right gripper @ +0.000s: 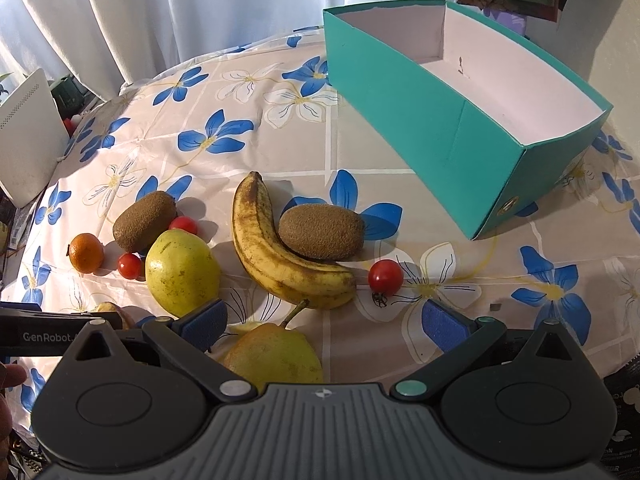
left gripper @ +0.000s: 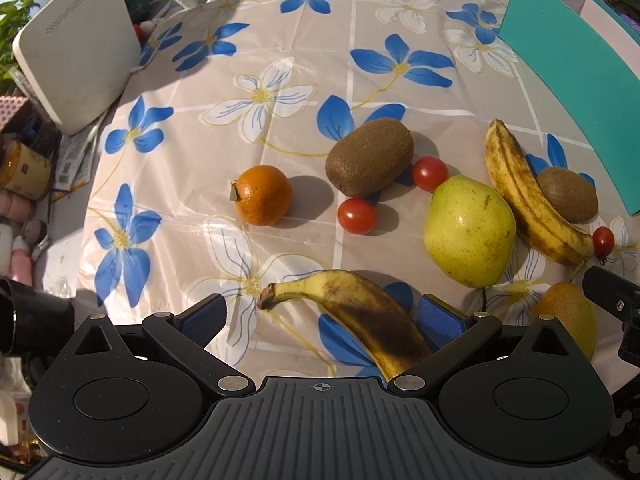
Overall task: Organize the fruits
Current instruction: 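Grasp the spotted banana with the left gripper while the right gripper grasps the pear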
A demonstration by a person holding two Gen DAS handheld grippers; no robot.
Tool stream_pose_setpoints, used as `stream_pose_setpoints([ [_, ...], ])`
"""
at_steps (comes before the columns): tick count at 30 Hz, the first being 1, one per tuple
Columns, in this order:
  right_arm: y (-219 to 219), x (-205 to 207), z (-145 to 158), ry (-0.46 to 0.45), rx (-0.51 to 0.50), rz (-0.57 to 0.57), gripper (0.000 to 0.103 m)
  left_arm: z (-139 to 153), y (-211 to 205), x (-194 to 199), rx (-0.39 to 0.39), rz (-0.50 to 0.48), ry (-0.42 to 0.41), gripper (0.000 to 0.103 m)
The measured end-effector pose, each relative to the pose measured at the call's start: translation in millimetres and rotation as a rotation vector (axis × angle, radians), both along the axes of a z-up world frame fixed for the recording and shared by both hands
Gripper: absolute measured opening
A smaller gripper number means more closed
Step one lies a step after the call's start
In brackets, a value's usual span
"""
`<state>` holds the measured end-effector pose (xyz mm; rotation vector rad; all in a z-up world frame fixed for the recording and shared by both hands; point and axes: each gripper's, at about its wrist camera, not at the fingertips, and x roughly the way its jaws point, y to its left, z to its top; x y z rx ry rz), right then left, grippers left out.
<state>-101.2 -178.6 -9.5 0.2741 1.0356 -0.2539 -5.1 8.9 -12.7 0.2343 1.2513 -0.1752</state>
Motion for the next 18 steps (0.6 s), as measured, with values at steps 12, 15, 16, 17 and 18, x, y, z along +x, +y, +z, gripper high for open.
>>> stream_pose_setpoints([
  [12,-16,-2,-9,-0.007,0.049,0.0,0.103,-16,-11,4,-0.035,0.032,0.103,0.103],
  [15,-18,-1,-11,-0.007,0.055,0.004,0.103,-21,-13,6,-0.038,0.045,0.122,0.103],
  [16,-18,-1,-11,-0.008,0.057,0.007,0.103,-23,-13,7,-0.037,0.052,0.128,0.103],
  [17,-18,-1,-11,-0.008,0.059,0.009,0.103,-25,-13,8,-0.034,0.063,0.134,0.103],
  [18,-19,-1,-12,-0.007,0.061,0.009,0.103,-26,-13,9,-0.035,0.073,0.137,0.103],
])
